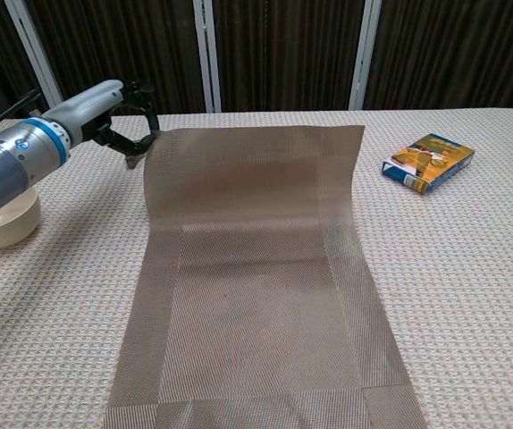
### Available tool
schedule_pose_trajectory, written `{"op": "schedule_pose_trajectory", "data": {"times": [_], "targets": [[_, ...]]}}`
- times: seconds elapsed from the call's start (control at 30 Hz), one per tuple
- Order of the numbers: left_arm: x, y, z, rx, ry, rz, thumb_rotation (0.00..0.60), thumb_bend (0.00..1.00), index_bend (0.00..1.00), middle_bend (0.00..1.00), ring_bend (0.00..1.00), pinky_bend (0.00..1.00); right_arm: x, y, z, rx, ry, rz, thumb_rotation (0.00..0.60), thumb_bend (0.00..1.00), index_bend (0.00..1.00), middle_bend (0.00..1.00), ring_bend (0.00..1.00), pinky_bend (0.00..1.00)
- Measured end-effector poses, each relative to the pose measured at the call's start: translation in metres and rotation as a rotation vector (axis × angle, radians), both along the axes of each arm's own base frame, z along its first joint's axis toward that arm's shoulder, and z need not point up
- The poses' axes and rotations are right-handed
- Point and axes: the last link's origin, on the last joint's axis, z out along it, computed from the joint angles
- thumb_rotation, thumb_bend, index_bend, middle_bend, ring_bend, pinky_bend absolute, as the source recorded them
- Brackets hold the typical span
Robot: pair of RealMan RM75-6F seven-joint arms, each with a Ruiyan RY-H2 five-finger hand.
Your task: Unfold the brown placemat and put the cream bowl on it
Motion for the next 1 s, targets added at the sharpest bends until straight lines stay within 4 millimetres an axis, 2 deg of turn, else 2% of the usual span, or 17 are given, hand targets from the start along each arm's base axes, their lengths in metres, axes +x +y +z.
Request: {"op": "schedule_pose_trajectory", "data": {"times": [0.03, 0.1, 0.17, 0.2, 0.43, 0.6, 0.73, 0.83, 1.0], "targets": [[-0.005, 0.002, 0.001, 0.007, 0.005, 0.010, 0.600, 0.40, 0.53, 0.00, 0.00, 0.00, 0.000, 0.000, -0.001, 0.004, 0.002, -0.003, 0.600, 0.00, 0.00, 0.00, 0.00, 0.00], [-0.015, 0.004, 0.003, 0.022, 0.017, 0.030, 0.600, 0.21, 0.23, 0.00, 0.00, 0.00, -0.001, -0.001, -0.002, 0.007, 0.004, -0.006, 0.600, 0.00, 0.00, 0.00, 0.00, 0.00], [-0.024, 0.005, 0.008, 0.044, 0.026, 0.043, 0.600, 0.05, 0.04, 0.00, 0.00, 0.00, -0.001, -0.001, -0.004, 0.012, 0.009, -0.007, 0.600, 0.00, 0.00, 0.00, 0.00, 0.00], [-0.026, 0.004, 0.011, 0.057, 0.029, 0.043, 0.600, 0.01, 0.00, 0.00, 0.00, 0.00, -0.001, -0.001, -0.004, 0.015, 0.010, -0.006, 0.600, 0.00, 0.00, 0.00, 0.00, 0.00], [-0.042, -0.009, 0.044, 0.148, 0.108, 0.018, 0.600, 0.00, 0.00, 0.00, 0.00, 0.00, 0.006, 0.002, -0.011, 0.050, 0.015, 0.023, 0.600, 0.00, 0.00, 0.00, 0.00, 0.00], [-0.046, -0.036, 0.072, 0.166, 0.185, 0.008, 0.600, 0.00, 0.00, 0.00, 0.00, 0.00, 0.020, 0.001, -0.024, 0.133, 0.044, 0.109, 0.600, 0.00, 0.00, 0.00, 0.00, 0.00], [-0.045, -0.072, 0.095, 0.172, 0.229, 0.015, 0.600, 0.00, 0.00, 0.00, 0.00, 0.00, 0.038, -0.001, -0.044, 0.268, 0.063, 0.221, 0.600, 0.00, 0.02, 0.00, 0.00, 0.00], [-0.049, -0.105, 0.118, 0.199, 0.264, 0.049, 0.600, 0.00, 0.00, 0.00, 0.00, 0.00, 0.053, -0.002, -0.060, 0.379, 0.069, 0.304, 0.600, 0.00, 0.06, 0.00, 0.00, 0.00], [-0.079, -0.164, 0.155, 0.257, 0.338, 0.163, 0.600, 0.00, 0.00, 0.00, 0.00, 0.00, 0.079, -0.008, -0.088, 0.544, 0.080, 0.447, 0.600, 0.00, 0.14, 0.00, 0.00, 0.00]]}}
